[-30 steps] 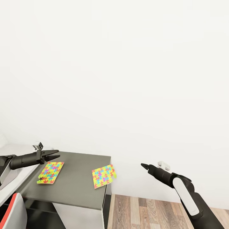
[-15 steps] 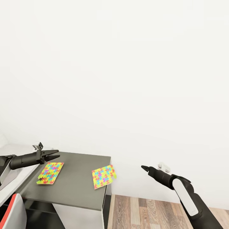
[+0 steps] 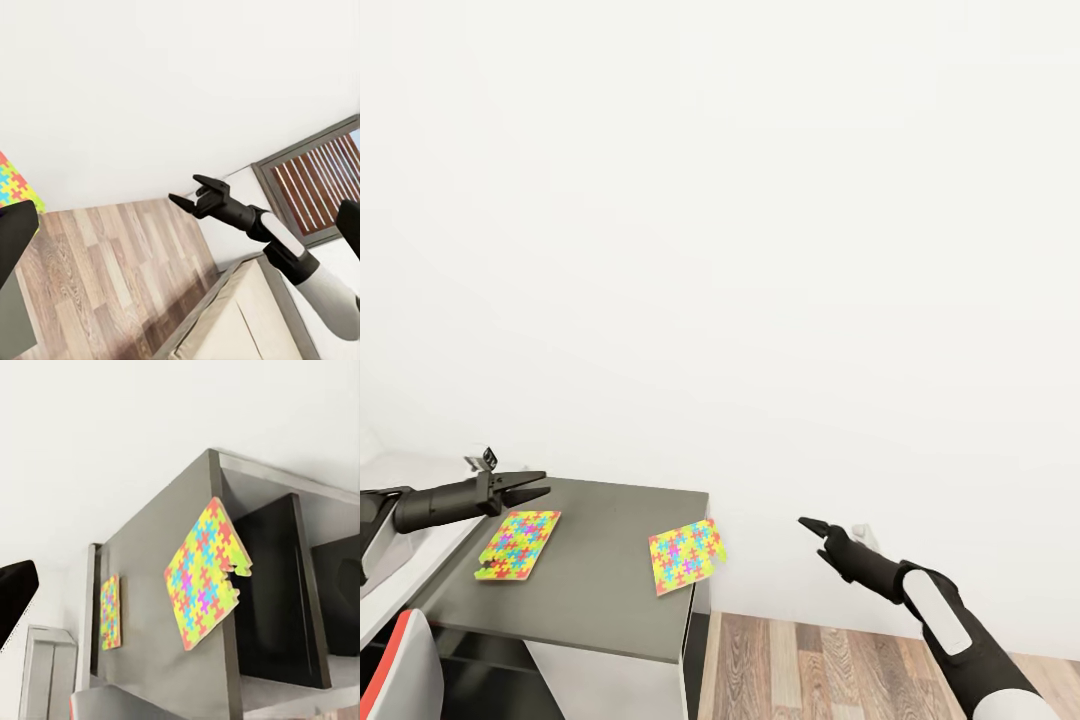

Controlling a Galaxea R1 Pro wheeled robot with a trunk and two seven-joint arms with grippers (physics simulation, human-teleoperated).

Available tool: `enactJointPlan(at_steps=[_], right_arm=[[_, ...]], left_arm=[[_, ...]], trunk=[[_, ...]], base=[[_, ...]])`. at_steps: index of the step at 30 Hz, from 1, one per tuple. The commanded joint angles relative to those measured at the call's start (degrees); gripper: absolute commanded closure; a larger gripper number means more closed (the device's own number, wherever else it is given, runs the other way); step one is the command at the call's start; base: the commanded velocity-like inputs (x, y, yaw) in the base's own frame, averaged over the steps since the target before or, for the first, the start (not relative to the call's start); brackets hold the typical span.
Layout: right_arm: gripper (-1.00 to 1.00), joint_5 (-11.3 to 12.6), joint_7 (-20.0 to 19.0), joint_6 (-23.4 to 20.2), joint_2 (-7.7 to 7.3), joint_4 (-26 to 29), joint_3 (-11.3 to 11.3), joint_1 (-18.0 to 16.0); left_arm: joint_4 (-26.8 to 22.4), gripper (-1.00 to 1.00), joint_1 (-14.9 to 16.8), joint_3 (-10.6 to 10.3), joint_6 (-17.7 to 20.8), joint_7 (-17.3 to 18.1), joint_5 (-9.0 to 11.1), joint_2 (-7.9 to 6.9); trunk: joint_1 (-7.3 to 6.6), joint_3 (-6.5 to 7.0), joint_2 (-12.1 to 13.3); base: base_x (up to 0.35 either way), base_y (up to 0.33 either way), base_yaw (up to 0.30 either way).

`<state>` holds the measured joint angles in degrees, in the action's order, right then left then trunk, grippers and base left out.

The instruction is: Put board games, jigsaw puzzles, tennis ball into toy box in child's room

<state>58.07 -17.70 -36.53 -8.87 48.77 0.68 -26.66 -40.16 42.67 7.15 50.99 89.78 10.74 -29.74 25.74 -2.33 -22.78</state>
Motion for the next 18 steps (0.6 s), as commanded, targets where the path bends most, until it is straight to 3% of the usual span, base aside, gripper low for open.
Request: enactJointPlan(at_steps=[1,9,13,18], right_arm=[[-1.00,0.26,-0.26,0.00,-0.07,-0.13,-0.03,-0.07],[-1.00,0.78,-1.79,0.43,-0.58,-2.09,-0.34,-0.21],[-1.00,0.66,-1.81,-1.56,-0.22,-6.88,-0.31,-1.56],[-1.00,0.39,-1.36,-3.76,0.03,-8.41,0.01,-2.68]], left_arm=[[-0.01,-1.00,0.05,-0.02,0.61,0.22,-0.02,0.00],[-0.01,-1.00,0.05,-0.03,0.61,0.22,0.06,0.03],[-0.01,-1.00,0.05,-0.03,0.61,0.22,0.07,-0.11],[-0.01,-1.00,0.05,-0.03,0.61,0.22,0.07,-0.15]], trunk=[[0.04,-0.14,-0.13],[0.04,-0.14,-0.13],[0.04,-0.14,-0.13],[0.04,-0.14,-0.13]], base=[[0.000,0.000,0.000],[0.000,0.000,0.000],[0.000,0.000,0.000],[0.000,0.000,0.000]])
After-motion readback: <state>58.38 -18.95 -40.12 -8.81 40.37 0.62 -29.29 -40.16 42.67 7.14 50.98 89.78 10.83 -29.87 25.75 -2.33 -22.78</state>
